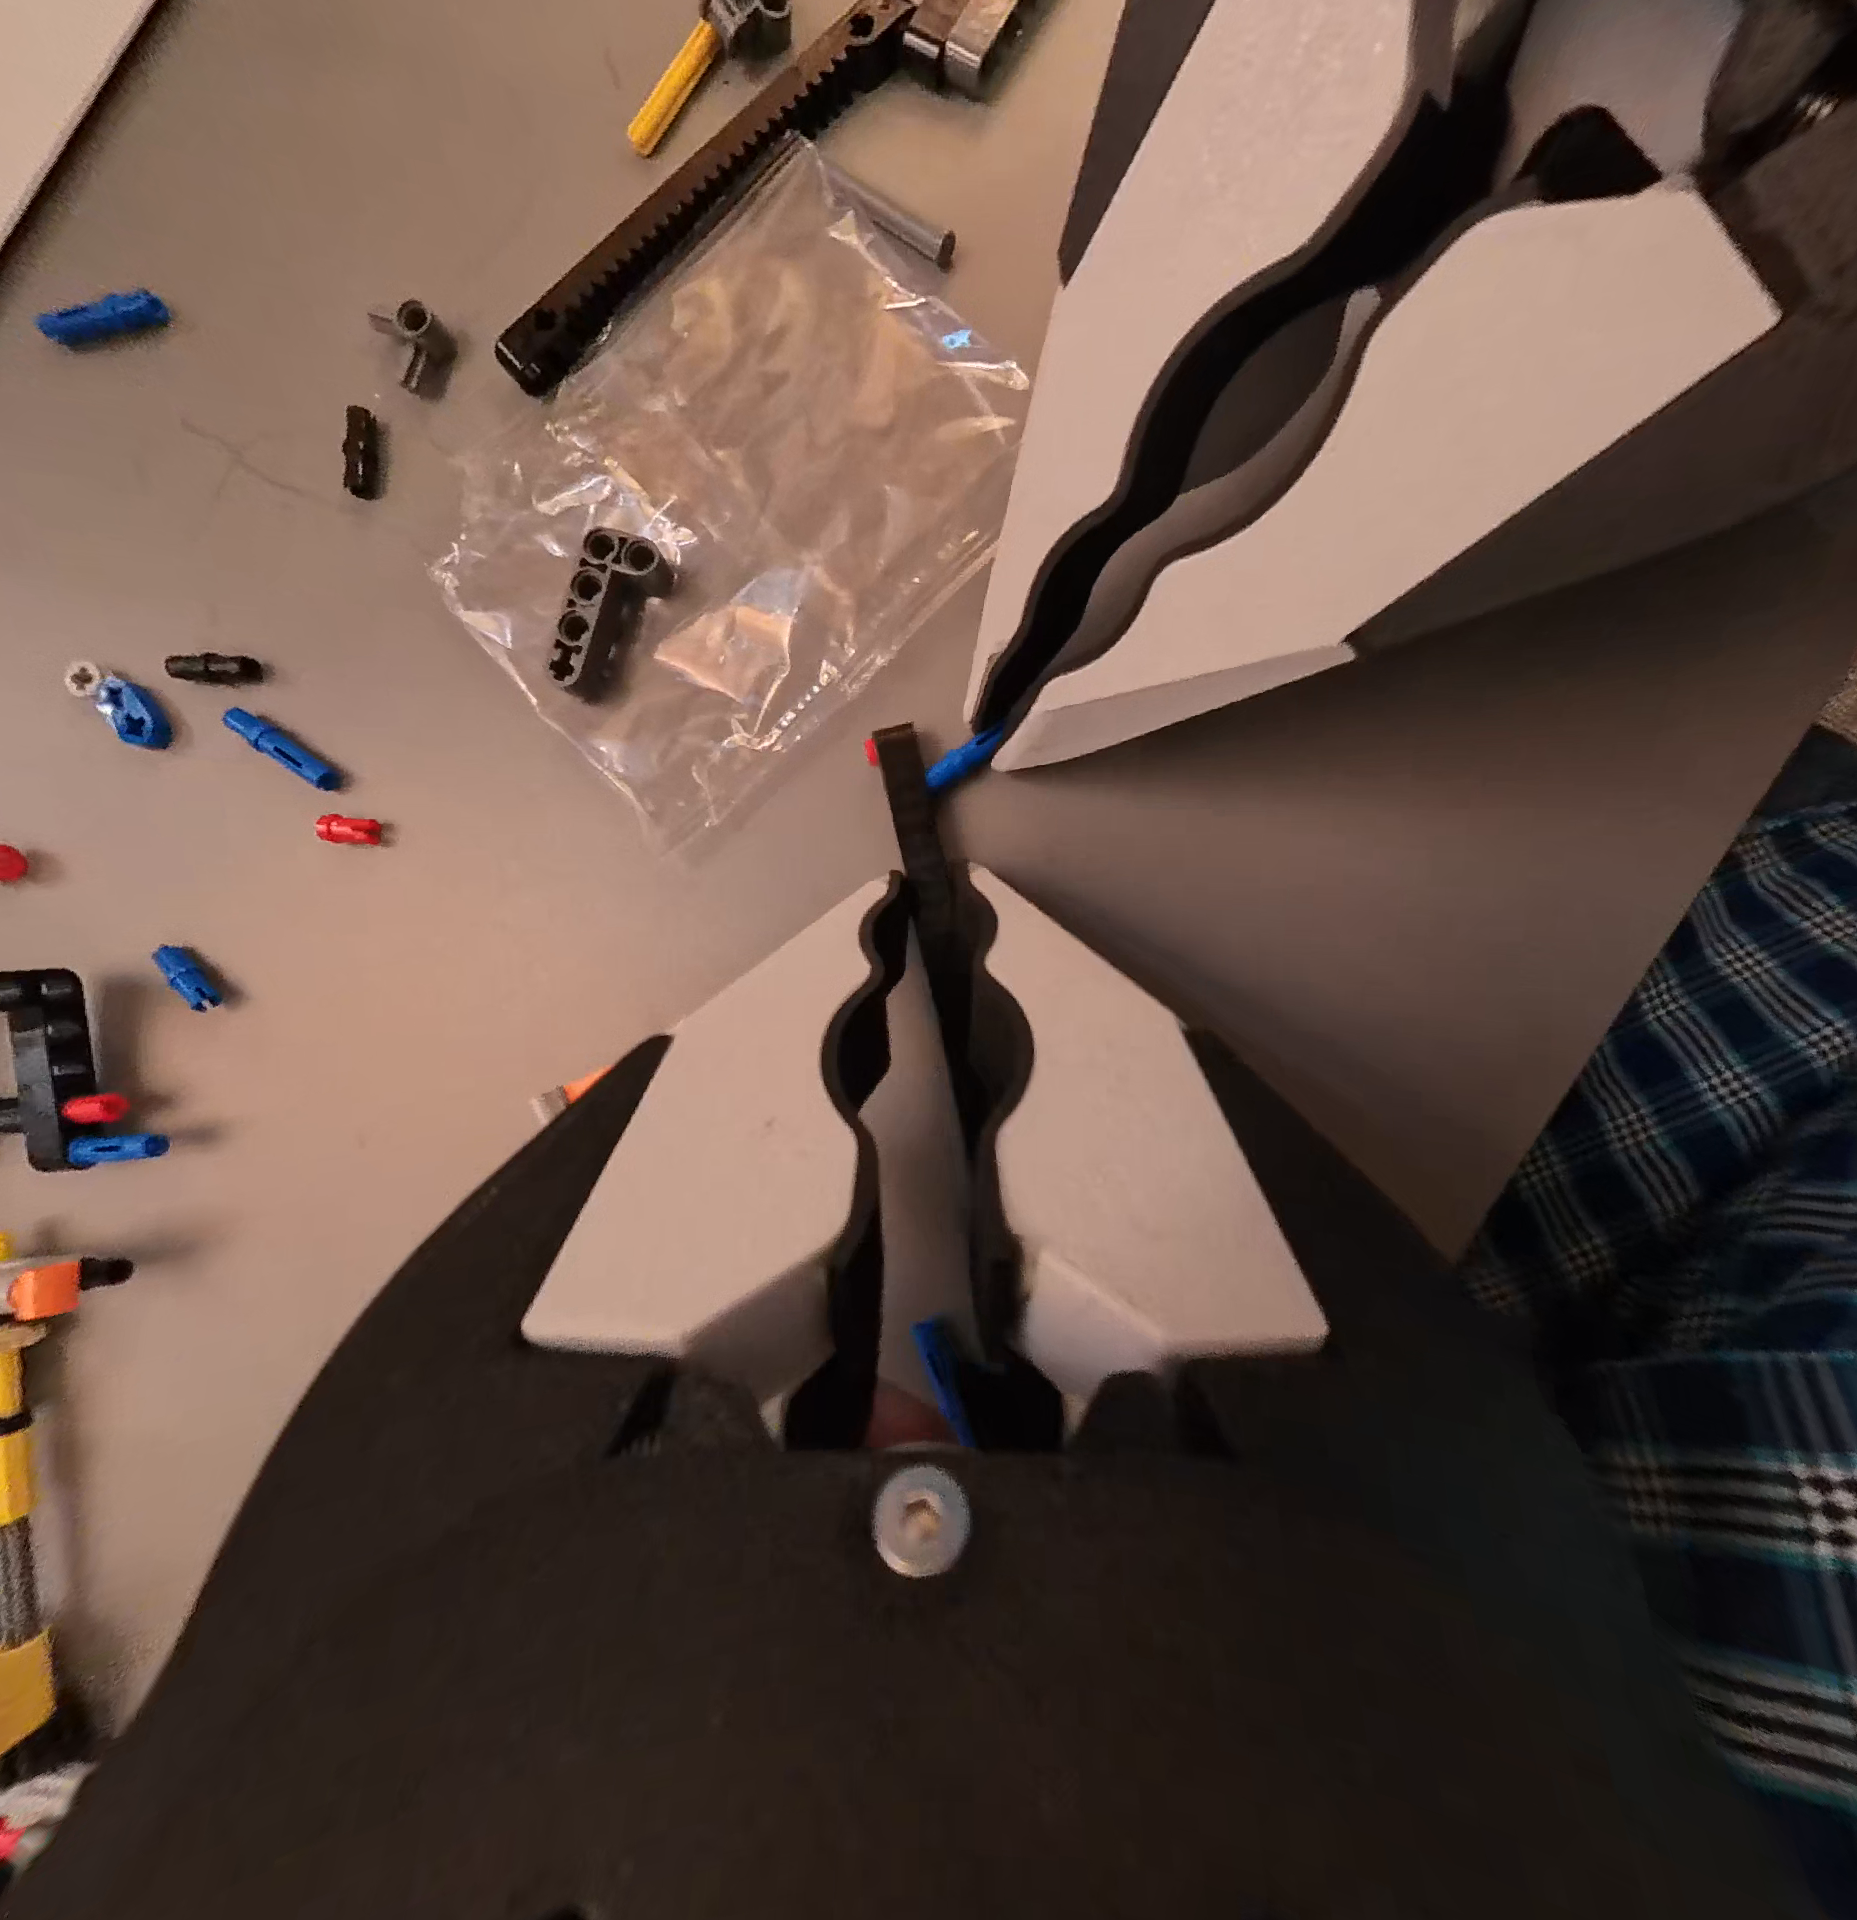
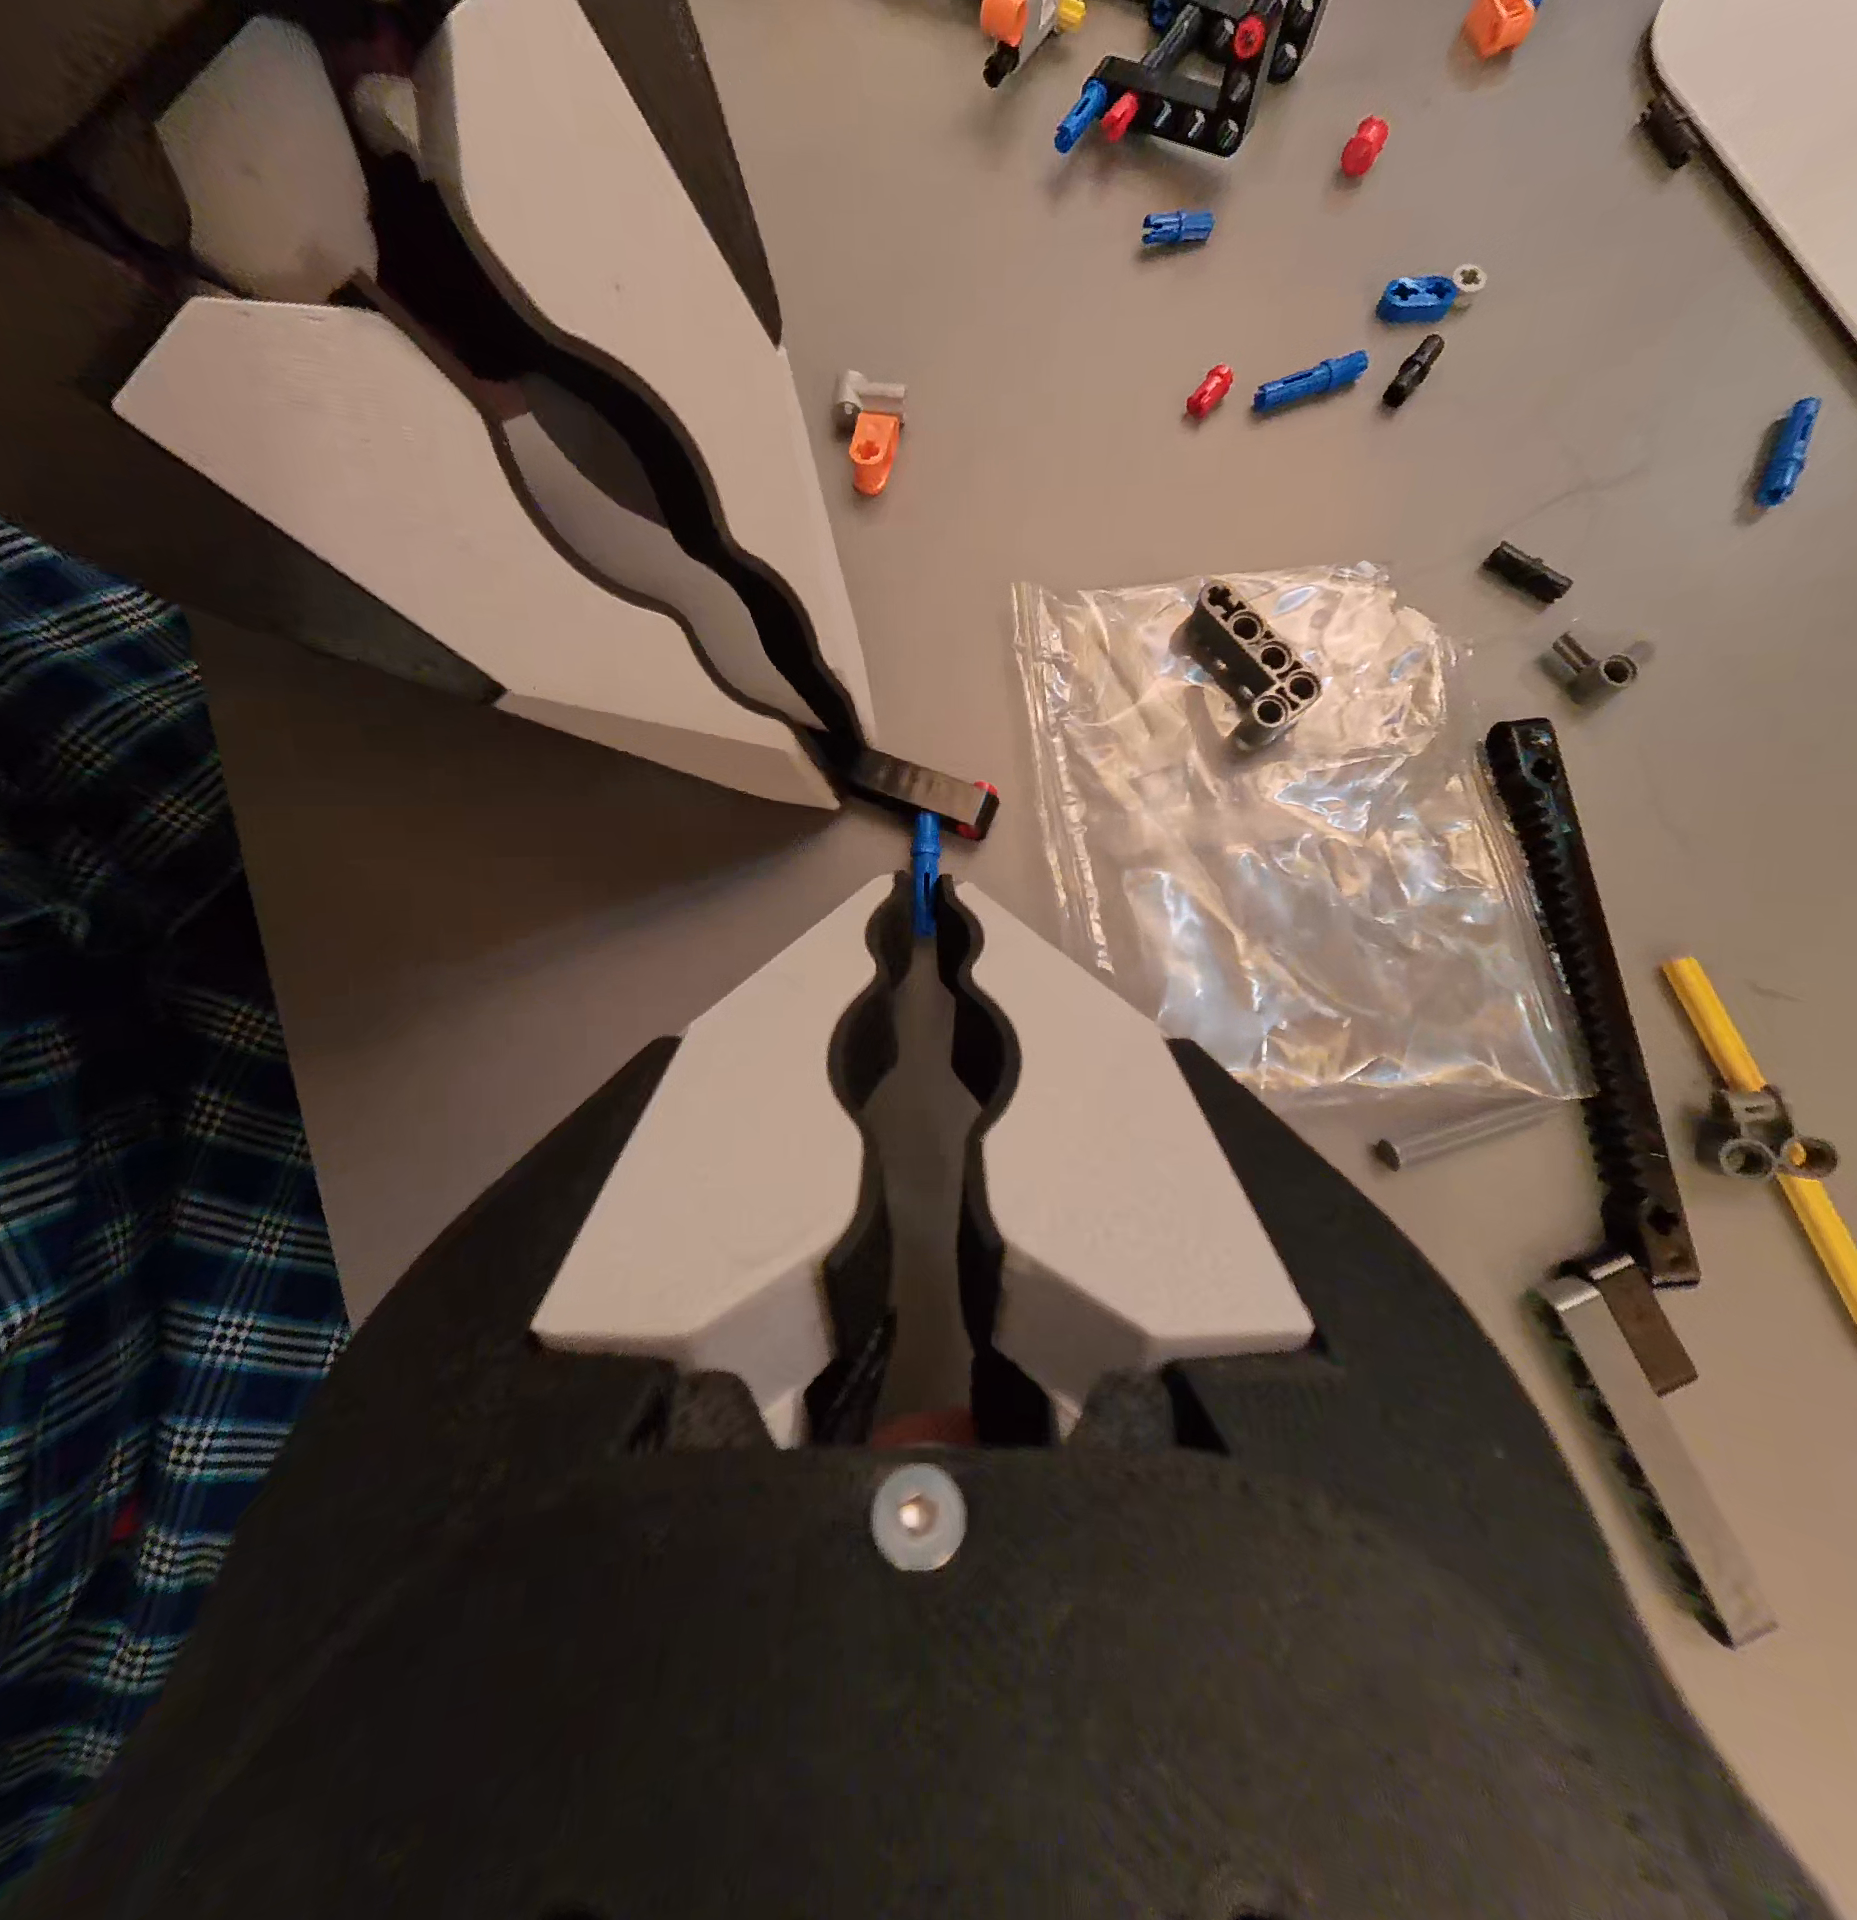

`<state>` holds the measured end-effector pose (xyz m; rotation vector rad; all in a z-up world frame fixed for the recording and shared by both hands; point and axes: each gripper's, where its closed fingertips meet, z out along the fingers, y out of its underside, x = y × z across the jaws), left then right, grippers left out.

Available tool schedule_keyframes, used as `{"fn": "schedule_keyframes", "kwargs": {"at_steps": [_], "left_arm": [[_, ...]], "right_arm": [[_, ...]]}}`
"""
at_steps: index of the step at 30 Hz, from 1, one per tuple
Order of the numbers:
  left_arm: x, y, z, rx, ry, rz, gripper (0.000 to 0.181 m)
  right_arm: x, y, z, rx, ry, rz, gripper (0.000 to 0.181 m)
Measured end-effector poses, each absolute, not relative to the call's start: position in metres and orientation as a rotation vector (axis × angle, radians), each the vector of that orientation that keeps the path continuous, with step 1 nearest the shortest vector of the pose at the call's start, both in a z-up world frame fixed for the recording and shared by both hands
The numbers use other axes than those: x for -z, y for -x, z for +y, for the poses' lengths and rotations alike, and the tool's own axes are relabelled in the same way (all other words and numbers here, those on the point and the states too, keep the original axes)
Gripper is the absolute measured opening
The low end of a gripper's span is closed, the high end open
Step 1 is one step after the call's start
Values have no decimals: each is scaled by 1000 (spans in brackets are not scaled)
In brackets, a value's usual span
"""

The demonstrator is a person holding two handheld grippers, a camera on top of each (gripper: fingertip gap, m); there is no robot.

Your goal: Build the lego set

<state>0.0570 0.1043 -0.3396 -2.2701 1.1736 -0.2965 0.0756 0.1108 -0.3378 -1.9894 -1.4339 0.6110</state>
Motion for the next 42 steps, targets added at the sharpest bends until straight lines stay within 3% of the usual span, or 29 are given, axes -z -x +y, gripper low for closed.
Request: {"fn": "schedule_keyframes", "kwargs": {"at_steps": [42], "left_arm": [[339,-62,106,58,2033,1290,7]], "right_arm": [[339,-72,120,-427,1911,-1793,1]]}}
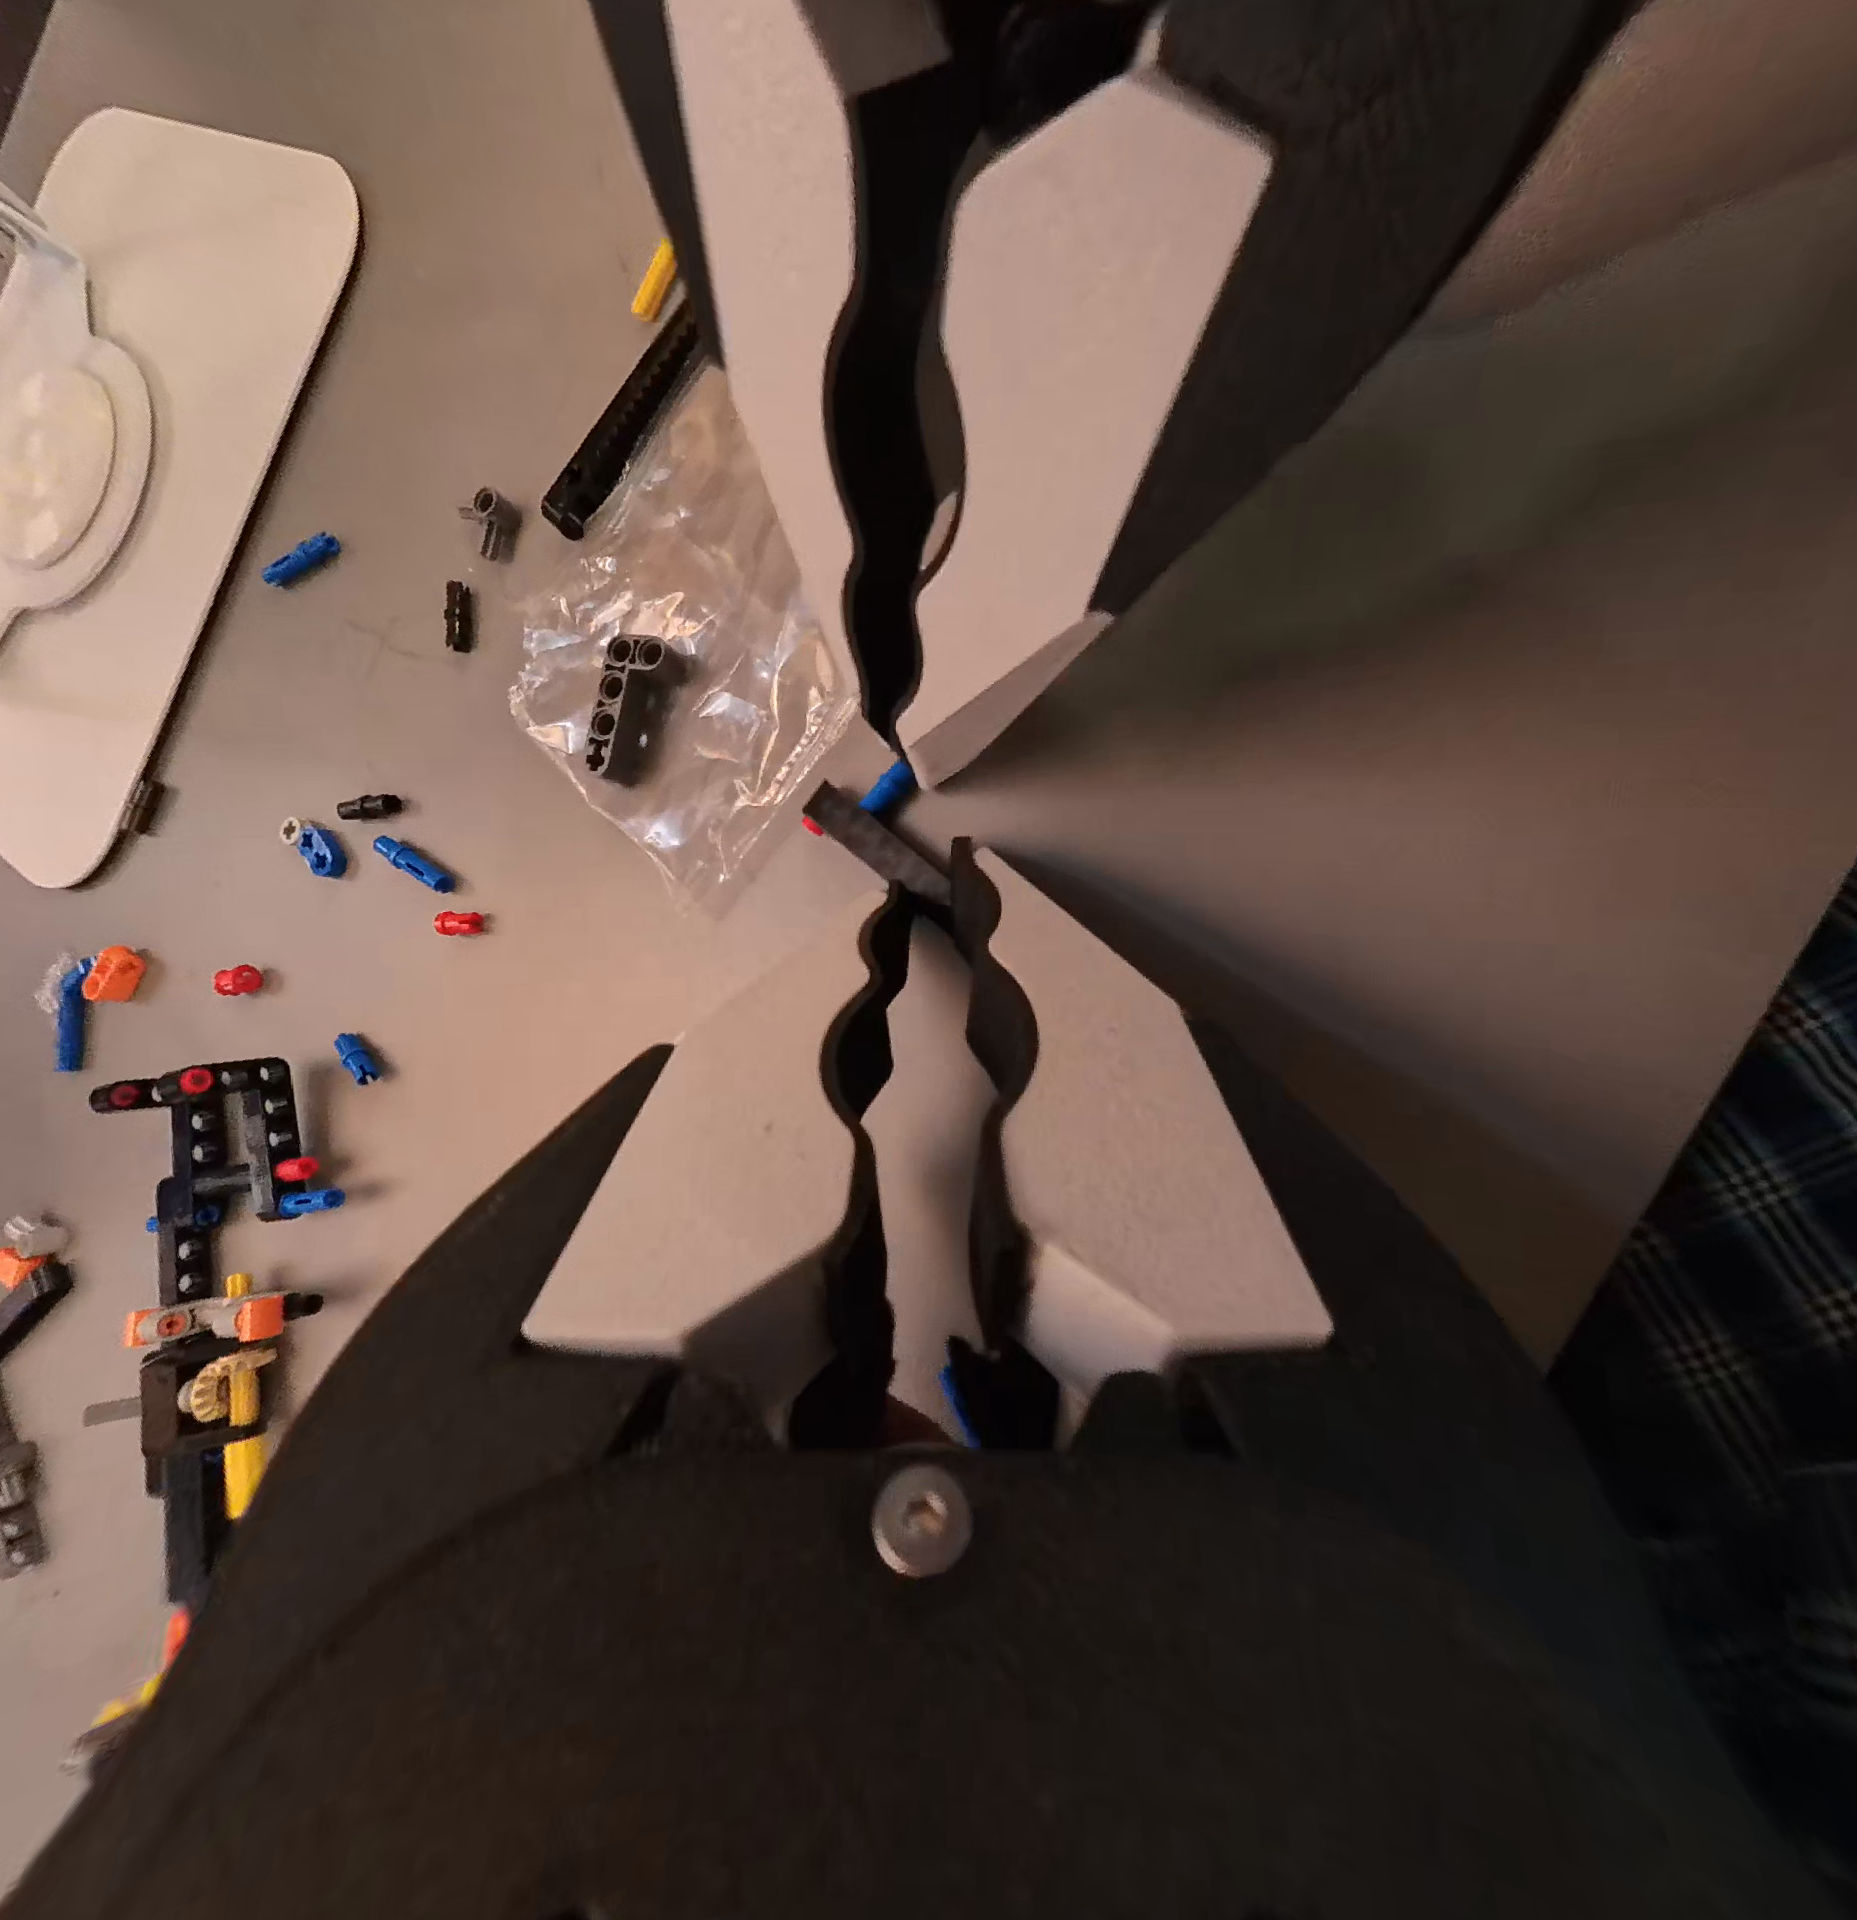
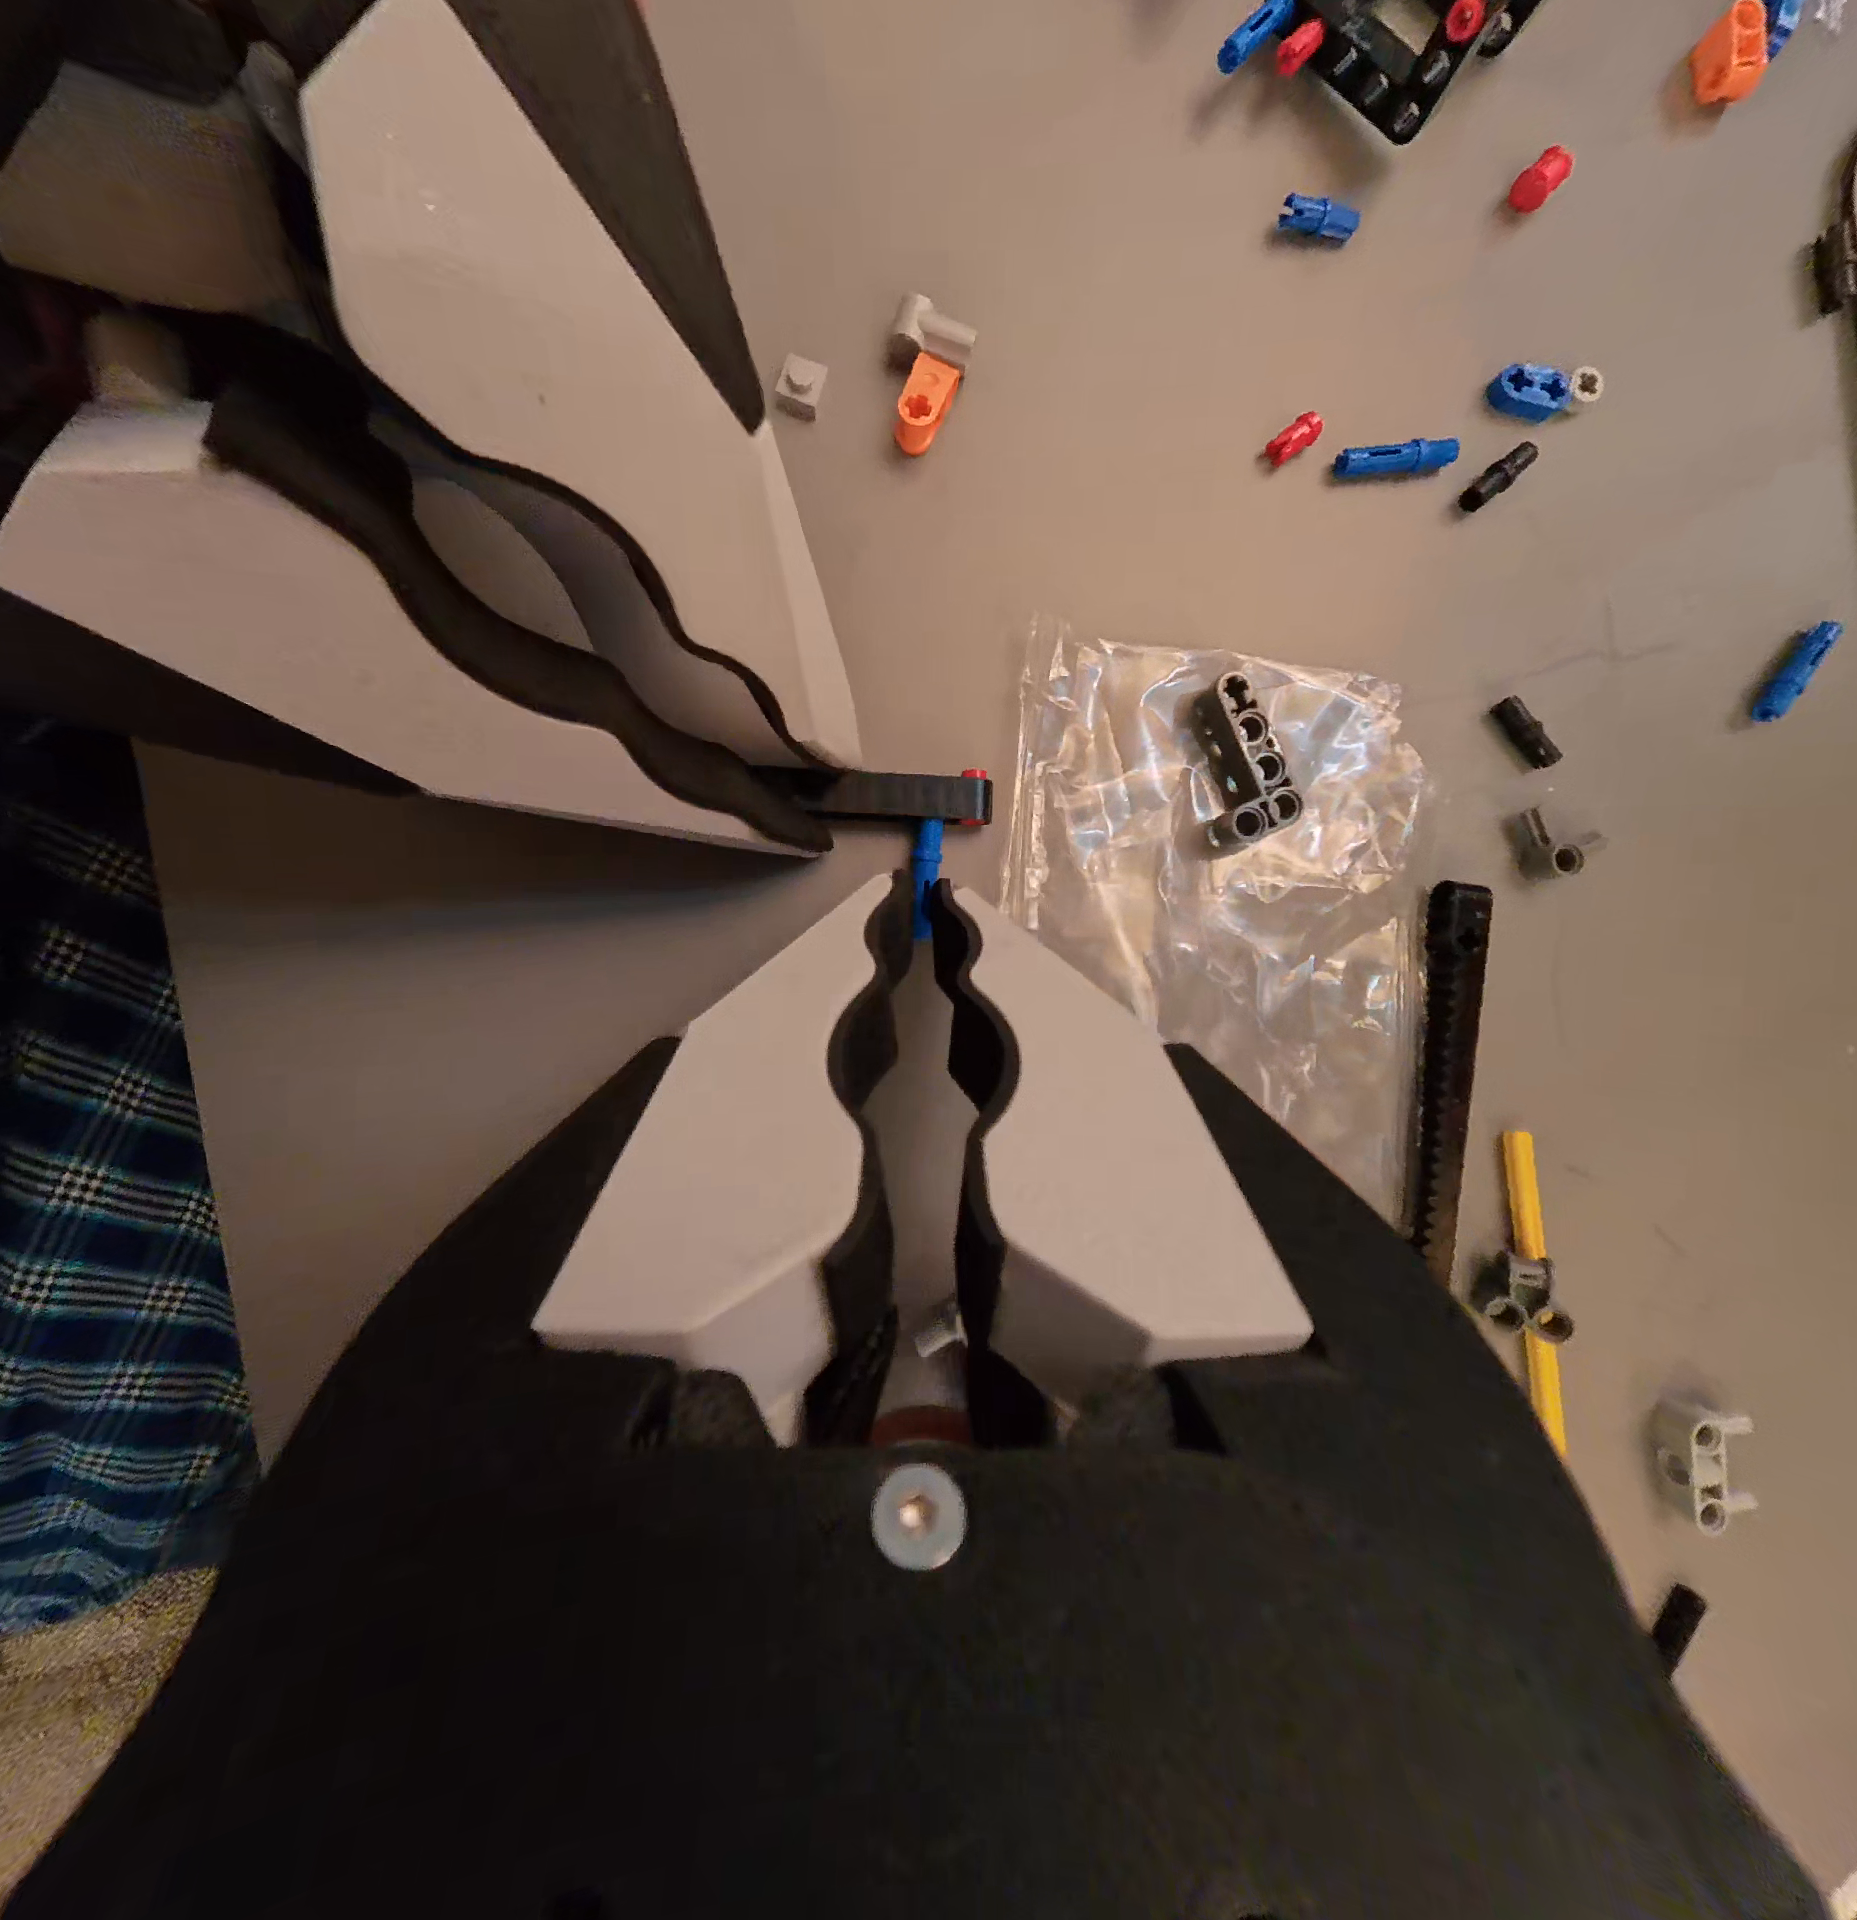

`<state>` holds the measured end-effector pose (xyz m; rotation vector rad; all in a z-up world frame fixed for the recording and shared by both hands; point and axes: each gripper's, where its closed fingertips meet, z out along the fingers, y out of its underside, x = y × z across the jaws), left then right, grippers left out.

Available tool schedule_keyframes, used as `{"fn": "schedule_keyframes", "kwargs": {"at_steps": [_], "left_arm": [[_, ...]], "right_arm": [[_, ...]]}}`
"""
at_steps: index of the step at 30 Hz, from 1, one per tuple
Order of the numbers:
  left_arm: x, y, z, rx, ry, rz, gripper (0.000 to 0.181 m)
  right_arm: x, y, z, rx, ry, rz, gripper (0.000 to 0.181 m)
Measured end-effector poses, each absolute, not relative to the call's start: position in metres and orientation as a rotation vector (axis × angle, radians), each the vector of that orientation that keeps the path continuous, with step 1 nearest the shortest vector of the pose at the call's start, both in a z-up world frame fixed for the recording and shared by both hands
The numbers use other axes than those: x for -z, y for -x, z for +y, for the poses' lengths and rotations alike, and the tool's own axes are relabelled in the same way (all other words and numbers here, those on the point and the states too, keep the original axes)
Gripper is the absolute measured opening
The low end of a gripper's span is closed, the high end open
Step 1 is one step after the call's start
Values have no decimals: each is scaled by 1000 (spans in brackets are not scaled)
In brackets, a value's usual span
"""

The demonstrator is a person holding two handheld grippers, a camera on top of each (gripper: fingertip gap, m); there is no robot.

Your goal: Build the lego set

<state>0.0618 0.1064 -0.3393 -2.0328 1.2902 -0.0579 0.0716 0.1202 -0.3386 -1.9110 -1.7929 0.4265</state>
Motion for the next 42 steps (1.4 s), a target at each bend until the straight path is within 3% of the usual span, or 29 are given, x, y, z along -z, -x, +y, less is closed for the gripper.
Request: {"fn": "schedule_keyframes", "kwargs": {"at_steps": [28,42], "left_arm": [[336,-66,107,82,1968,1338,0],[329,-60,108,173,2066,1217,16]], "right_arm": [[338,-67,119,-572,1806,-1891,1],[324,-80,118,-650,1835,-1736,9]]}}
